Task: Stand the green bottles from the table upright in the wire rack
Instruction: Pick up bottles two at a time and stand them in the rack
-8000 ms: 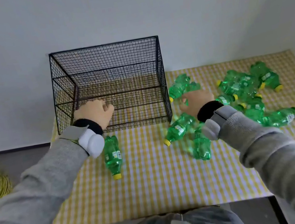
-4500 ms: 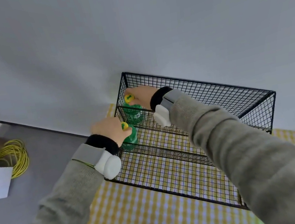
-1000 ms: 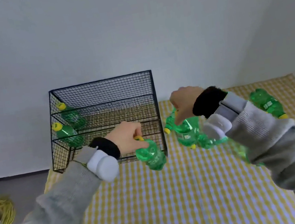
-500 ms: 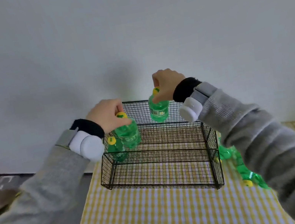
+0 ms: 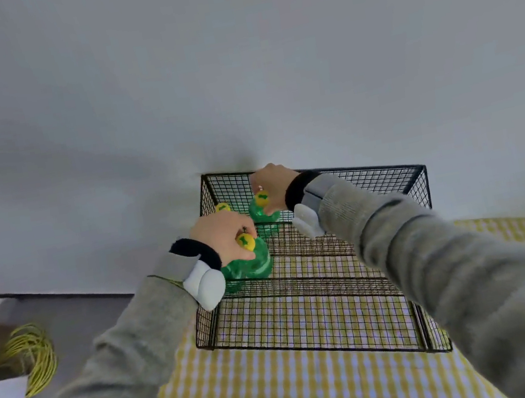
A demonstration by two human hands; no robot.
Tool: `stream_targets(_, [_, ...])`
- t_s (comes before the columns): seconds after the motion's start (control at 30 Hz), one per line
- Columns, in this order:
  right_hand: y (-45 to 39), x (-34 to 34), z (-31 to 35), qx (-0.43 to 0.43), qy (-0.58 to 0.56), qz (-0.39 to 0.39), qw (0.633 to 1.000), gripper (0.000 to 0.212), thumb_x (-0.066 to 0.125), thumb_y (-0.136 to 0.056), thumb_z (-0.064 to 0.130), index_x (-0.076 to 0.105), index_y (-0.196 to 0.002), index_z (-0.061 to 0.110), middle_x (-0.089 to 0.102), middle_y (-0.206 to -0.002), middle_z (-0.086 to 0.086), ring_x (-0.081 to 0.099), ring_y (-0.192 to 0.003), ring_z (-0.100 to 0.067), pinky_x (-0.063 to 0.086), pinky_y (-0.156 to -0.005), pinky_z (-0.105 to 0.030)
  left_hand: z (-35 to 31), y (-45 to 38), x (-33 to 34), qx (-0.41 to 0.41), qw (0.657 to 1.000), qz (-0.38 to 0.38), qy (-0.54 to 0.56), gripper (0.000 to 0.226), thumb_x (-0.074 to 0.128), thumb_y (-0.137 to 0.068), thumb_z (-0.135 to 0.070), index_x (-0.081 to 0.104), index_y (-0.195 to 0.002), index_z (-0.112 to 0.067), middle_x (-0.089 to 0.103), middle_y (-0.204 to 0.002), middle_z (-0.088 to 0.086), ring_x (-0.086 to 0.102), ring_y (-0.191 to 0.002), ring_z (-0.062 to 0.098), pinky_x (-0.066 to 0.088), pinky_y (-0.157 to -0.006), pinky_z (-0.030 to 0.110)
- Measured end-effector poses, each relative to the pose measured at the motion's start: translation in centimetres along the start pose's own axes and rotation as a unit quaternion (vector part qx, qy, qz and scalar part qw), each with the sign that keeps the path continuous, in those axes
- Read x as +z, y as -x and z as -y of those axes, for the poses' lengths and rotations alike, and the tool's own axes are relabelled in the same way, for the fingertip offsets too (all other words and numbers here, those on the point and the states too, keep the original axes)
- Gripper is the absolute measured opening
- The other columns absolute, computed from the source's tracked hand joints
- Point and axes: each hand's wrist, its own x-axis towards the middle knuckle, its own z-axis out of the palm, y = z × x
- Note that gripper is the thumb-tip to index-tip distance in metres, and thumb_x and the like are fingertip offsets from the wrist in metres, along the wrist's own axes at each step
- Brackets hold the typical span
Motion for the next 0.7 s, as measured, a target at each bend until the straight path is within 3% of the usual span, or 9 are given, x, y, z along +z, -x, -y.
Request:
stream_targets(0.2, [-2.7,3.3,-0.8,-0.031,0.004,0.018,0.999,0.040,0.072,-0.077,0.013,0.059,-0.113,0.006,0.062,-0.118,-0.011,0.056,-0.111,-0.028,0.045,-0.091,-0.032,1.4,-1.3,2.4,0.020,0.998,0.052,-0.026,0.033,0.069,-0.078,-0.041,0.065,-0.110,-0.035,0.065,-0.118,-0.010,0.061,-0.109,0.018,0.049,-0.093,0.034])
stream_targets(0.5, [-4.0,4.7,-1.0,-0.066,0.011,0.014,0.998,0.036,0.065,-0.084,0.008,0.060,-0.119,0.009,0.059,-0.126,-0.010,0.052,-0.117,-0.025,0.041,-0.100,-0.031,1.6,-2.4,2.6,0.040,0.991,0.117,-0.050,0.039,0.068,-0.081,-0.038,0.063,-0.119,-0.032,0.060,-0.130,-0.005,0.057,-0.117,0.021,0.046,-0.096,0.036])
stream_targets(0.7, [-3.2,4.7,-1.2,-0.054,-0.024,-0.002,0.998,0.039,0.062,-0.086,0.006,0.058,-0.124,0.007,0.059,-0.127,-0.013,0.054,-0.117,-0.026,0.043,-0.101,-0.033,1.0,-2.0,3.4,0.049,0.993,0.097,-0.051,0.037,0.061,-0.087,-0.039,0.058,-0.124,-0.035,0.059,-0.127,-0.004,0.055,-0.118,0.020,0.046,-0.093,0.036])
